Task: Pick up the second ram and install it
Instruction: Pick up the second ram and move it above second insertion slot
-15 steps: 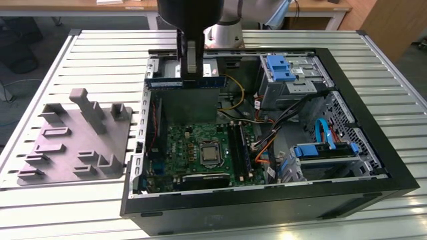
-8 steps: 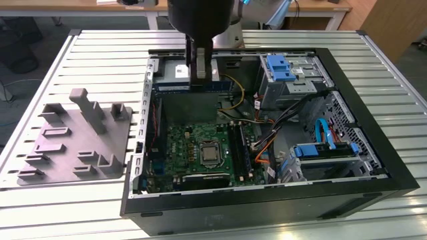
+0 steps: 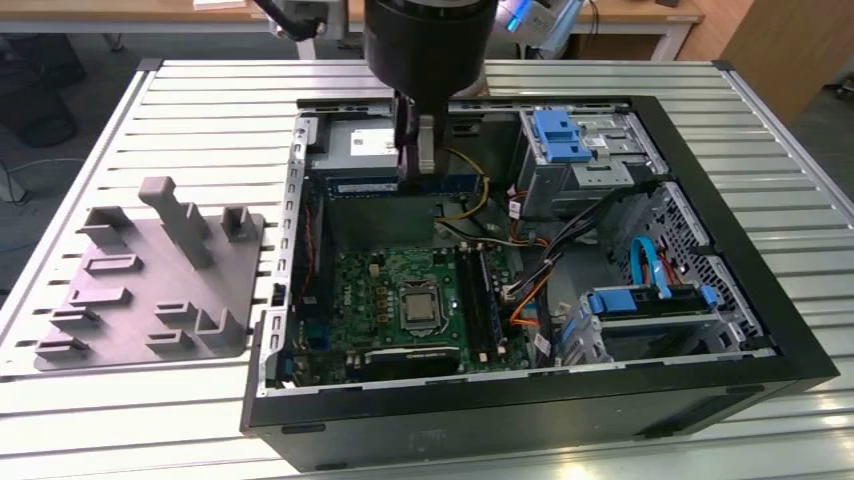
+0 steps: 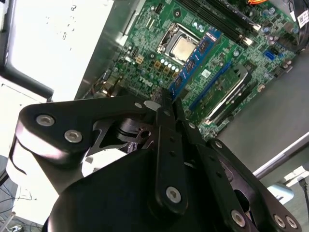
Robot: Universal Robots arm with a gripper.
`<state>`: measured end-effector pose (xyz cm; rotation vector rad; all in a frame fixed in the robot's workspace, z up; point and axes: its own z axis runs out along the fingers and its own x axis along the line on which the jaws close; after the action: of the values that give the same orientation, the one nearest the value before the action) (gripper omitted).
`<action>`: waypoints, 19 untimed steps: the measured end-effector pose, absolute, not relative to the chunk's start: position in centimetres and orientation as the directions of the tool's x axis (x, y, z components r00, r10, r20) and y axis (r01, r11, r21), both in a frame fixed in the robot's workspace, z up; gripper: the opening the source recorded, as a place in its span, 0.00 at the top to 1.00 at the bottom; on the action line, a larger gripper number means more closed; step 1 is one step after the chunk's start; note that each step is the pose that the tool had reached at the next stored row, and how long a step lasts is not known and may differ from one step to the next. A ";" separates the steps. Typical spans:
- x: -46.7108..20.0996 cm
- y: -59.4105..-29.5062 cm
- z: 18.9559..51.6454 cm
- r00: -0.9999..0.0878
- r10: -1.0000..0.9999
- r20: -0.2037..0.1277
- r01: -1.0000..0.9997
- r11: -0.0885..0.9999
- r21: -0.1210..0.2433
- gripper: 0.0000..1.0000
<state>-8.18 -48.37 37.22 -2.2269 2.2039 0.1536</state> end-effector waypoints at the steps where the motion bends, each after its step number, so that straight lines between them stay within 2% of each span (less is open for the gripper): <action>1: -8.1 -48.4 37.0 0.008 -0.997 -0.073 -0.998 -0.013 0.066 0.86; 19: -7.0 -48.4 33.9 0.008 -0.997 -0.073 -0.998 -0.013 0.066 0.86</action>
<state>-7.01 -48.37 33.87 -2.2271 2.2041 0.1538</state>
